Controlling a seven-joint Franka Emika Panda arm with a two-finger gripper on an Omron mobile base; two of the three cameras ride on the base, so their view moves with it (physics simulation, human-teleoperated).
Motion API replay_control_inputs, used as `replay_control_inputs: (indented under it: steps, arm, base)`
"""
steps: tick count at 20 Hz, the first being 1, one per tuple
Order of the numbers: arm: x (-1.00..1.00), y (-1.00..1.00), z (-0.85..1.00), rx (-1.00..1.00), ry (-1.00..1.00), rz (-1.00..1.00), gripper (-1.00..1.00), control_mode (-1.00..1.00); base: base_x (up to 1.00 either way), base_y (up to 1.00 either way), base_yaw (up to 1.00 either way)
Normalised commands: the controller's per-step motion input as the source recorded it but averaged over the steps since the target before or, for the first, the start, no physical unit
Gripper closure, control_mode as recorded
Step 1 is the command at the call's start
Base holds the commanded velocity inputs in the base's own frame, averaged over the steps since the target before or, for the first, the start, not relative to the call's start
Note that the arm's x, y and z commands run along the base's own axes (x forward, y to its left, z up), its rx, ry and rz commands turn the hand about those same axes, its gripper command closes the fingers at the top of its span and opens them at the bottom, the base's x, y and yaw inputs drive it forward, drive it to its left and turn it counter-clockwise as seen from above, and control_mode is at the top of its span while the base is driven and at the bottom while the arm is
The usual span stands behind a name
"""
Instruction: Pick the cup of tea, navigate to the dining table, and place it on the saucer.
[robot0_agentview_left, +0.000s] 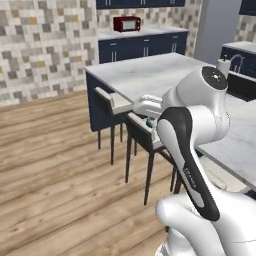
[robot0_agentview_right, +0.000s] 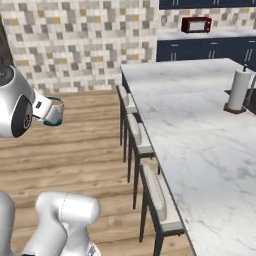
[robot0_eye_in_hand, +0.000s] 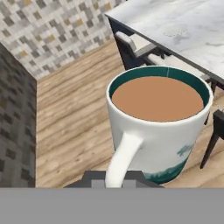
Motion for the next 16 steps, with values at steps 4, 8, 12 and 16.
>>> replay_control_inputs:
  steps: [4,8,12,16]
  arm:
    - [0.00,0.00,0.00,0.00,0.00,0.00,1.00,1.00]
    - [0.00,0.00,0.00,0.00,0.00,0.00,1.00,1.00]
    - [0.00,0.00,0.00,0.00,0.00,0.00,1.00,1.00]
    - [0.00,0.00,0.00,0.00,0.00,0.00,1.00,1.00]
  base:
    - [0.60,0.67,-0.22]
    - [0.56,0.69,-0.25]
    - [0.55,0.67,-0.26]
    - [0.53,0.67,-0.28]
